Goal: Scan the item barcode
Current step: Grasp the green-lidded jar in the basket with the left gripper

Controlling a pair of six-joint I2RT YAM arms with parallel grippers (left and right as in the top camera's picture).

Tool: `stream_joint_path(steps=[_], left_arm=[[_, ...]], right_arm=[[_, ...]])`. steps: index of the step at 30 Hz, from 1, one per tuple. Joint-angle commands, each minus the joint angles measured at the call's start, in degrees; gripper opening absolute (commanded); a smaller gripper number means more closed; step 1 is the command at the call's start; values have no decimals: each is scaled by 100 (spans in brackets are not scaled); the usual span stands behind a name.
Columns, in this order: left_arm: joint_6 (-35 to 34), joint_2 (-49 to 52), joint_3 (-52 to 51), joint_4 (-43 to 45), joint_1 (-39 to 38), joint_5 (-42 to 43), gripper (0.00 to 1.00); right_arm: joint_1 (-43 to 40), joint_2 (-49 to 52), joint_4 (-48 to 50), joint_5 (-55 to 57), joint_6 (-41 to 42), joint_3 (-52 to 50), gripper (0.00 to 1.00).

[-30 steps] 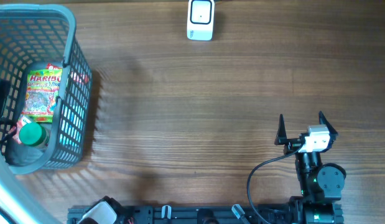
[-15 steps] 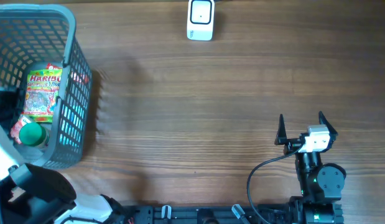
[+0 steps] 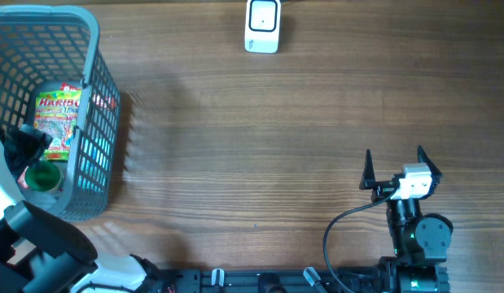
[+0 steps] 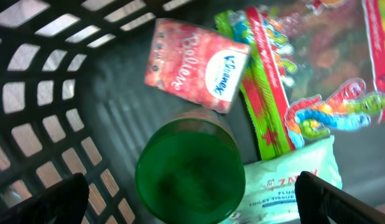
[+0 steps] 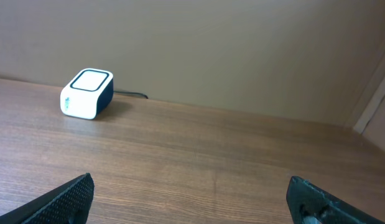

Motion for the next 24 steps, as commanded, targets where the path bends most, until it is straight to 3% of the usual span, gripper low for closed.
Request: stream_joint_path(steps=[1, 15, 24], left_arm=[[745, 39, -31, 63, 15, 162, 100], [938, 1119, -31, 197, 26, 160, 100], [769, 1285, -503, 535, 26, 201, 98]], right_arm=[[35, -15, 13, 74, -74, -7, 100], [35, -15, 15, 74, -74, -4, 100], [35, -15, 13, 74, -72, -4, 100]])
